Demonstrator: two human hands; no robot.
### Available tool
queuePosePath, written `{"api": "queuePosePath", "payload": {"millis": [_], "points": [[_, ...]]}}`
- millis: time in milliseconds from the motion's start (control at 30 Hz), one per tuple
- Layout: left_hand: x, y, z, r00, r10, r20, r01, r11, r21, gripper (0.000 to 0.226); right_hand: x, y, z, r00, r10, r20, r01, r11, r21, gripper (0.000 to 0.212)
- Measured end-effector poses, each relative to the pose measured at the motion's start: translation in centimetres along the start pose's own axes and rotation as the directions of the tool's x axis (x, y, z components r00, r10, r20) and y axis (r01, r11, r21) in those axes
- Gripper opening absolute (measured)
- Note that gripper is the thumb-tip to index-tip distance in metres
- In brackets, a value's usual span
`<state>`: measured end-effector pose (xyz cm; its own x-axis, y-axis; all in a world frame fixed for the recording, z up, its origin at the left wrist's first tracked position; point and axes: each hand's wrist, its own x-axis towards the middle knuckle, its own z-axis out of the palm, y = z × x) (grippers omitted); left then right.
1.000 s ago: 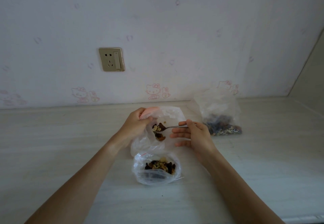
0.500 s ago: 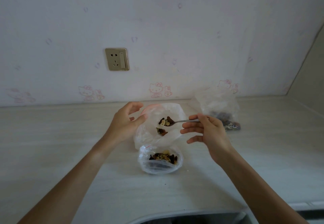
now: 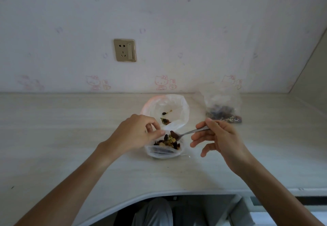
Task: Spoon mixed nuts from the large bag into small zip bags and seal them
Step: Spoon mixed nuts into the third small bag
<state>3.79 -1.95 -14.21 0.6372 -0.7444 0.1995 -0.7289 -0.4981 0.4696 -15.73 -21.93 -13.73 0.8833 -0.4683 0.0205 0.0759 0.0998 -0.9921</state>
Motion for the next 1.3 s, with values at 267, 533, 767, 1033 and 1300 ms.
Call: {"api": "queuePosePath", "payload": {"millis": [267, 533, 767, 1033, 1300], "points": [[0.5, 0.1, 0.7, 0.992, 0.035, -0.124, -0.018, 0.991, 0.133, 0.013, -1.3, -0.2, -0.1, 0.862, -0.390, 0.322, 0.493, 0.504, -0.709, 0.032], [0.4, 0.1, 0.3, 0.987, 0.068, -0.146, -0.040, 0.981, 0.188, 0.016, -0.6, -0.2, 0.2, 0.817, -0.509, 0.270, 0.554, 0.564, -0.613, 0.032], [1.8, -0.1, -0.6, 0.919, -0.051, -0.390, 0.080, 0.995, 0.058, 0.029, 2.4, 0.0, 0.8, 0.945, -0.309, -0.108, 0.287, 0.941, -0.181, 0.036], [6.2, -2.4, 0.8, 0.871, -0.483, -0.090, 0.468, 0.871, -0.146, 0.098, 6.4, 1.0, 2.4, 0.944, -0.200, -0.264, 0.114, 0.945, -0.308, 0.035], [7.6, -2.0, 2.5, 0.834, -0.551, 0.039, 0.533, 0.785, -0.316, 0.060, 6.3, 3.1, 3.1, 0.915, -0.333, -0.228, 0.156, 0.813, -0.562, 0.032]]}}
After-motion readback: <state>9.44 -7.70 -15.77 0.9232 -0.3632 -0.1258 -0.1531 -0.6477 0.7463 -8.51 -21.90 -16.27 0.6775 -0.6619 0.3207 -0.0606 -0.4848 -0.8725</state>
